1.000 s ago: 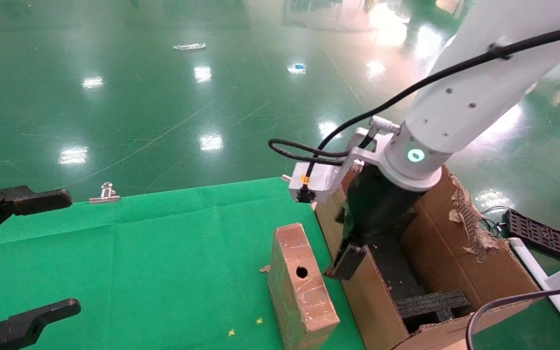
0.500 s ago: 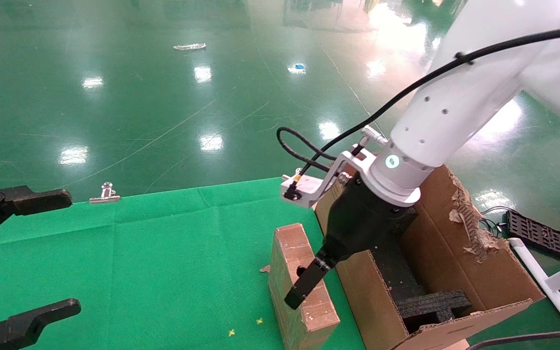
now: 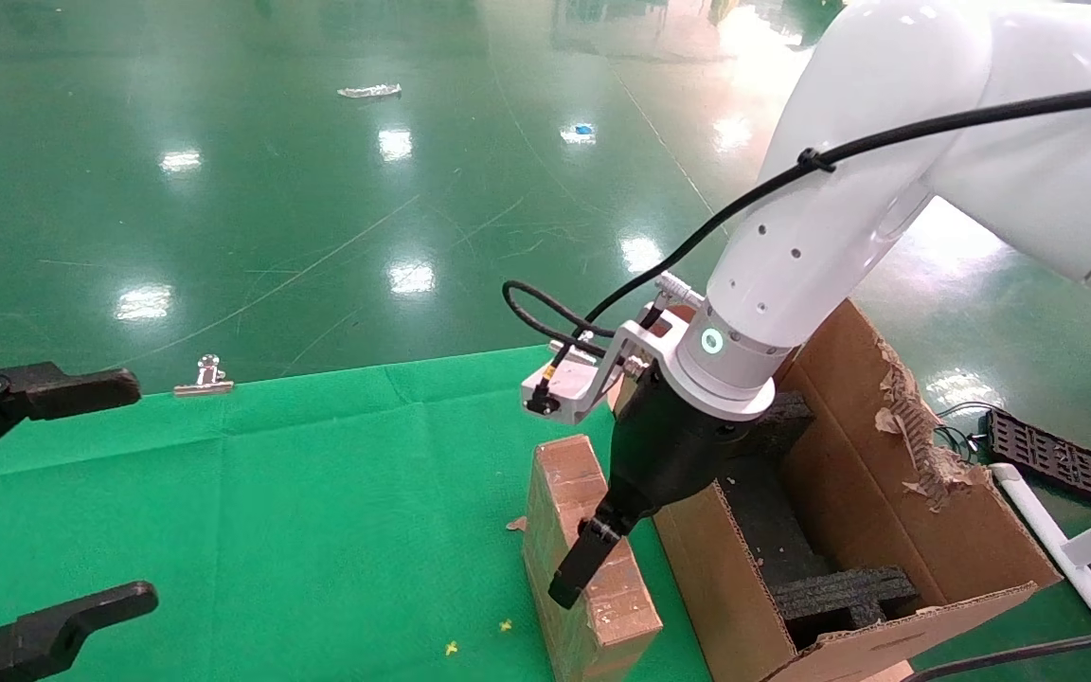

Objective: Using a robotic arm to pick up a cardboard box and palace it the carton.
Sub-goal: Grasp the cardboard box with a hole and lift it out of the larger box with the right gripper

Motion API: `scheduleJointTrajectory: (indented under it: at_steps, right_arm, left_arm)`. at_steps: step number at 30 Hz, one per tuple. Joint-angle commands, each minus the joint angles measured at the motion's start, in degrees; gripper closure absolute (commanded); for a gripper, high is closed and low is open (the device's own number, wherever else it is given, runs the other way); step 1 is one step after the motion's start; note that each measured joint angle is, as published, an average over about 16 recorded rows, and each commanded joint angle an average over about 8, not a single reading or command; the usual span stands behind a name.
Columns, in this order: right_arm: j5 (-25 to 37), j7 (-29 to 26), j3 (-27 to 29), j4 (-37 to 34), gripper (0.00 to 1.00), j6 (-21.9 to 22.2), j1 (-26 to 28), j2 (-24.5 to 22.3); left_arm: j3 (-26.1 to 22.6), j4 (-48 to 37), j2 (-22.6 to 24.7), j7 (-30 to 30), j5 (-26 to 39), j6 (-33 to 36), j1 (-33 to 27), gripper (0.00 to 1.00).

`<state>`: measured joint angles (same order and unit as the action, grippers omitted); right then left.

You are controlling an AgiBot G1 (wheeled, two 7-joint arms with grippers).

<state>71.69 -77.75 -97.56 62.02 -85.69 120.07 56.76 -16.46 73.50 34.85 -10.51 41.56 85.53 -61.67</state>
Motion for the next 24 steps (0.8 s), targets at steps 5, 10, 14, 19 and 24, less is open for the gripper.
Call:
scheduleJointTrajectory:
  at_steps: [5, 10, 14, 19, 24]
  right_arm:
    - [1.4, -1.69, -0.72, 2.01, 1.0, 0.76, -0.27, -0.14]
    - [2.04, -2.27, -1.07, 2.83, 1.0, 1.18, -0.57, -0.54]
    - [2.36, -2.46, -1.19, 3.27, 1.0, 1.52, -0.69, -0.91]
    - [2.63, -2.38, -1.16, 3.75, 1.0, 2.11, -0.77, -1.61]
    - [2.29, -1.35, -0.67, 4.24, 1.0, 2.89, -0.72, -2.88]
  left_arm:
    - [-0.02, 0.0, -0.01, 0.01, -0.02, -0.01, 0.0, 1.0]
    - [-0.04, 0.0, -0.02, 0.02, -0.03, -0.02, -0.01, 1.0]
    - [-0.06, 0.0, -0.02, 0.03, -0.04, -0.03, -0.01, 1.0]
    - [-0.08, 0.0, -0.03, 0.04, -0.05, -0.03, -0.02, 1.0]
    - [-0.1, 0.0, -0.04, 0.05, -0.07, -0.04, -0.02, 1.0]
